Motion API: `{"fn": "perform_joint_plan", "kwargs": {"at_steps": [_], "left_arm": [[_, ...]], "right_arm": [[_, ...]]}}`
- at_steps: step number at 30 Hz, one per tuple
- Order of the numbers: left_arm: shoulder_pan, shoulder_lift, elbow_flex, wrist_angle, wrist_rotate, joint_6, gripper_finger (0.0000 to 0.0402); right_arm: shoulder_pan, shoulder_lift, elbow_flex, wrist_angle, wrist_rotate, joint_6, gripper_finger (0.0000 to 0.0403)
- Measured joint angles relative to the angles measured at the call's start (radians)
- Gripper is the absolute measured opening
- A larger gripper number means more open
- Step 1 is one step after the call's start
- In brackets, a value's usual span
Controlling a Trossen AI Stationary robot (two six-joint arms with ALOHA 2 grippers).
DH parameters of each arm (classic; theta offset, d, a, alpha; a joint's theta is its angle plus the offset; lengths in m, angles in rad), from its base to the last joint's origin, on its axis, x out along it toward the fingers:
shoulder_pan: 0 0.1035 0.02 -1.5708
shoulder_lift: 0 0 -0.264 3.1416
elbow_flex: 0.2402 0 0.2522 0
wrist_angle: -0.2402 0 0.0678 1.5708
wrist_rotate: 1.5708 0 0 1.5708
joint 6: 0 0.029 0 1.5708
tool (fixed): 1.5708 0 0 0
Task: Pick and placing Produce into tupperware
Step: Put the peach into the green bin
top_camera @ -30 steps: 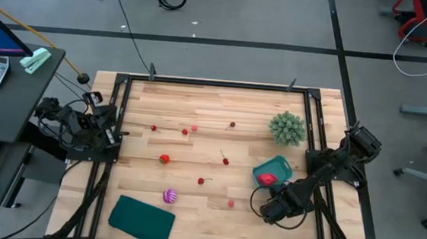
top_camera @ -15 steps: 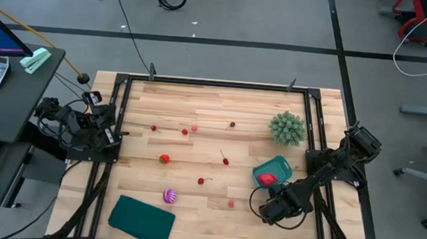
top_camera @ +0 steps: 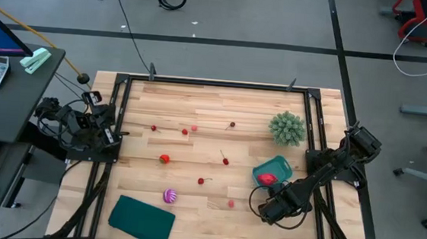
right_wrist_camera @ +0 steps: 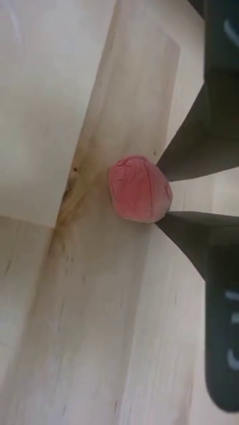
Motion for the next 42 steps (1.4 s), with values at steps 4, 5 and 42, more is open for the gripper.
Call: {"fn": "perform_joint_plan", "kwargs": {"at_steps": [4, 5, 42], "left_arm": [[0.0, 0.0, 0.0, 0.0, 0.0, 0.0, 0.0013], [0.0, 0.0, 0.0, 0.0, 0.0, 0.0, 0.0011], [0.0, 0.0, 0.0, 0.007, 0.001, 0.0, 0.001]], "right_arm": [[0.0, 0.0, 0.0, 0.0, -0.006, -0.001, 0.0092], [0.0, 0.0, 0.0, -0.001, -0.007, -0.002, 0.0097], [0.0, -0.001, 0.0, -0.04, 0.101, -0.185, 0.0215]]}}
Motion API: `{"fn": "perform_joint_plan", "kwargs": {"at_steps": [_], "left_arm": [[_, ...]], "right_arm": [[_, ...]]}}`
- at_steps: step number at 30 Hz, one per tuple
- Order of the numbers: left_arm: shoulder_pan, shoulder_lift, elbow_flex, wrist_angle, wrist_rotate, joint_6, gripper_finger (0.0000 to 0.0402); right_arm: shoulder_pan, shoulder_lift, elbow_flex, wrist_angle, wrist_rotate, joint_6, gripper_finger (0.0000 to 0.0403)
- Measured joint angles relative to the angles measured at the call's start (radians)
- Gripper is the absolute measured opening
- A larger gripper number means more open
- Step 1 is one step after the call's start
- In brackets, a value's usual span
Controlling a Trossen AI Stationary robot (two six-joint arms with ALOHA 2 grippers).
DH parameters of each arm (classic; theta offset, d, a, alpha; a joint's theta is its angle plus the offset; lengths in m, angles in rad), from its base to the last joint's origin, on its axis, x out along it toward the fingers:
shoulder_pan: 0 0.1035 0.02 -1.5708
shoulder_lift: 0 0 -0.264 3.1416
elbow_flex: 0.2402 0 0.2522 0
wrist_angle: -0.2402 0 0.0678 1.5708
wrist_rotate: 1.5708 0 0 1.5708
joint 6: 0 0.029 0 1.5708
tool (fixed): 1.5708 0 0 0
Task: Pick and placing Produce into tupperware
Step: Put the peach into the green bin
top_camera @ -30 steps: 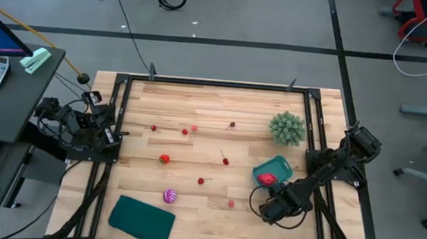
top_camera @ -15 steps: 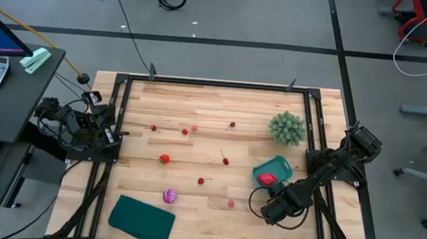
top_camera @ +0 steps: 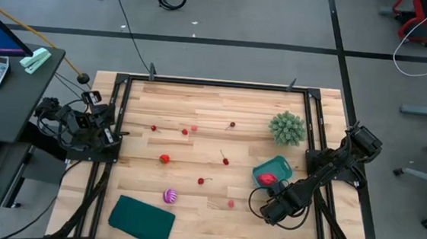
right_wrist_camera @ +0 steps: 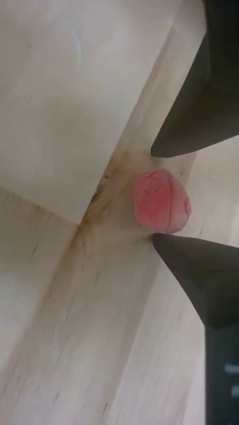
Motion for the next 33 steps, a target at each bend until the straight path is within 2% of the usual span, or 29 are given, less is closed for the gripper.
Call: {"fn": "perform_joint_plan", "kwargs": {"at_steps": [8, 21, 28, 29, 33], "left_arm": [[0.0, 0.0, 0.0, 0.0, 0.0, 0.0, 0.002], [0.0, 0.0, 0.0, 0.0, 0.002, 0.0, 0.0011], [0.0, 0.0, 0.001, 0.011, 0.003, 0.0, 0.0022], [0.0, 0.0, 0.001, 0.012, 0.003, 0.0, 0.0022], [0.0, 0.0, 0.001, 0.013, 0.003, 0.0, 0.0016]], "right_arm": [[-0.002, 0.0, 0.0, 0.02, 0.016, -0.002, 0.0203], [-0.004, 0.0, 0.0, 0.028, 0.022, 0.011, 0.0118], [-0.005, -0.028, 0.001, 0.025, 0.035, 0.074, 0.0112], [-0.007, -0.038, 0.002, 0.023, 0.049, 0.084, 0.0111], [-0.028, -0.093, 0.018, 0.008, 0.24, 0.093, 0.011]]}}
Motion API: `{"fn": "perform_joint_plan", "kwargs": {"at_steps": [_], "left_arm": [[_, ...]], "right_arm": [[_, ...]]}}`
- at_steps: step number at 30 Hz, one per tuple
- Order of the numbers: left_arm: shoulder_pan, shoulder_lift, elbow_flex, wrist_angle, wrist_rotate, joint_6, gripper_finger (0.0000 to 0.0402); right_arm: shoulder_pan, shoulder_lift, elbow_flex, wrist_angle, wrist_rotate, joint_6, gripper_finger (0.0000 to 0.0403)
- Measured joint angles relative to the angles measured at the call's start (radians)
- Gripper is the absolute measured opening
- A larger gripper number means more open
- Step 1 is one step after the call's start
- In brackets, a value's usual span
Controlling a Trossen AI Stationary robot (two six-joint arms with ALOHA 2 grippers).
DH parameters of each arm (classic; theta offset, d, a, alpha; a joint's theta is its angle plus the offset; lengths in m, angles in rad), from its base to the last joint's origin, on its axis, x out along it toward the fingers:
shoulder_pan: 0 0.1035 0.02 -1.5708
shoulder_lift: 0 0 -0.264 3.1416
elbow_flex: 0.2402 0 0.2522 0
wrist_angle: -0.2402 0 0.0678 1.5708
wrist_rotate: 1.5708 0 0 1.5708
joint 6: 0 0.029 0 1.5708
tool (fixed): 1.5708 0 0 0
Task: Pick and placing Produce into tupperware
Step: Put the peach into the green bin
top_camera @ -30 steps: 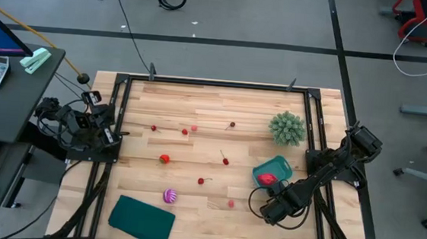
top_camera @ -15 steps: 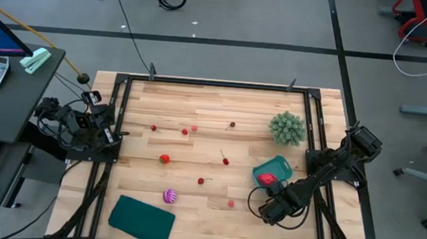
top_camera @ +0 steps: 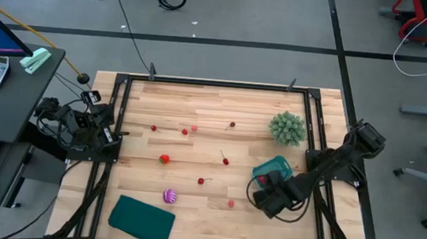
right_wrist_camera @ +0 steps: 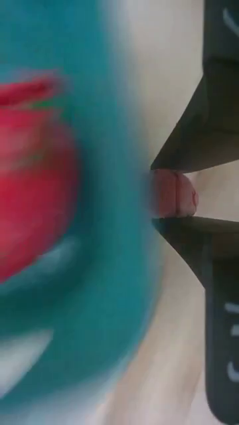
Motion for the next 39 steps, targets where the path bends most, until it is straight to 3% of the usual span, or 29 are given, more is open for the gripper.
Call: {"fn": "perform_joint_plan", "kwargs": {"at_steps": [7, 10, 20, 26, 32, 39], "left_arm": [[0.0, 0.0, 0.0, 0.0, 0.0, 0.0, 0.0009], [0.0, 0.0, 0.0, 0.0, 0.0, 0.0, 0.0015], [0.0, 0.0, 0.0, 0.001, 0.0, 0.0, 0.0017], [0.0, 0.0, 0.0, 0.001, 0.0, 0.0, 0.0009], [0.0, 0.0, 0.0, 0.007, 0.0, 0.0, 0.0019], [0.0, 0.0, 0.0, 0.009, 0.0, 0.0, 0.0031]], "right_arm": [[-0.044, -0.128, 0.026, 0.01, 0.435, -0.131, 0.011], [-0.065, -0.178, 0.026, 0.016, 0.5, -0.202, 0.011], [-0.23, -0.22, 0.027, -0.021, 0.477, -0.479, 0.0109], [-0.381, -0.216, 0.027, -0.129, 0.32, -0.575, 0.0109], [-0.481, -0.217, 0.011, -0.129, 0.177, -0.67, 0.0124], [-0.519, -0.183, 0.002, -0.109, 0.15, -0.695, 0.0155]]}}
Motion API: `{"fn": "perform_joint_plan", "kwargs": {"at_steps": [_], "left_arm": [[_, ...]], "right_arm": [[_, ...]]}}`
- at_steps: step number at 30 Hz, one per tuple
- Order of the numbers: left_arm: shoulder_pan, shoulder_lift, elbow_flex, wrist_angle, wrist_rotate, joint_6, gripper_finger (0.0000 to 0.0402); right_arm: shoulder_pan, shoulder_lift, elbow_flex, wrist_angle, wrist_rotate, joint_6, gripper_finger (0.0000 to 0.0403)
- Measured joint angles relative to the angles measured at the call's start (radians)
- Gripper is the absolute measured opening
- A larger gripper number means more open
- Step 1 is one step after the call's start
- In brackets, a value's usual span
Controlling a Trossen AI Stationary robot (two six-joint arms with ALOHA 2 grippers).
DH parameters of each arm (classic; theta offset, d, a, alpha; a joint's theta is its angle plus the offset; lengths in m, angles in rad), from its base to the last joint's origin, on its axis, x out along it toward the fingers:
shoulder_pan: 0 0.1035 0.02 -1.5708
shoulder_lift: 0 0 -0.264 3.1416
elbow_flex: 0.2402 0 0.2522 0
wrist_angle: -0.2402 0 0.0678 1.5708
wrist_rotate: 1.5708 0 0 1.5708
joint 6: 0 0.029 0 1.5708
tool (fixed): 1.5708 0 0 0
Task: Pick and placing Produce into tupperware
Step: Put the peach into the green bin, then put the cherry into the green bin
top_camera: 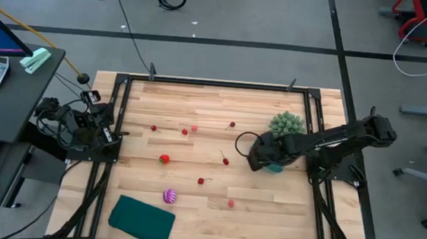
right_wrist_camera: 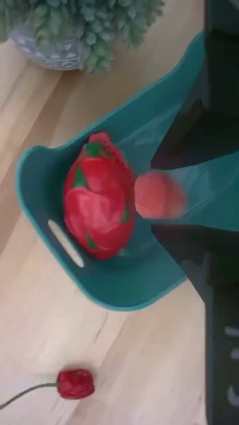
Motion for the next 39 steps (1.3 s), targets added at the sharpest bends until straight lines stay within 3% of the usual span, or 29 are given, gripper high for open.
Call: {"fn": "perform_joint_plan", "kwargs": {"at_steps": [7, 11, 17, 20, 26, 33, 39], "left_arm": [[0.0, 0.0, 0.0, 0.0, 0.0, 0.0, 0.002], [0.0, 0.0, 0.0, -0.001, 0.0, -0.004, 0.0016], [0.0, 0.0, 0.0, -0.001, 0.0, -0.011, 0.0024], [0.0, 0.0, 0.0, -0.002, 0.0, -0.011, 0.0023], [0.0, 0.0, 0.0, -0.018, -0.001, -0.016, 0.0013], [0.0, 0.0, 0.0, -0.034, -0.001, -0.071, 0.0018], [0.0, 0.0, 0.0, -0.056, -0.001, -0.096, 0.0024]], "right_arm": [[0.0, 0.03, 0.0, 0.075, 0.003, -0.093, 0.0168], [-0.002, 0.018, -0.001, 0.155, 0.101, -0.175, 0.017], [-0.063, 0.01, -0.001, 0.405, 0.16, -0.443, 0.017], [-0.111, 0.027, -0.001, 0.511, 0.152, -0.594, 0.017], [-0.232, 0.095, -0.001, 0.657, 0.112, -0.718, 0.017], [-0.324, 0.219, 0.012, 0.712, -0.055, -0.995, 0.017], [-0.343, 0.326, 0.085, 0.748, -0.068, -1.177, 0.017]]}}
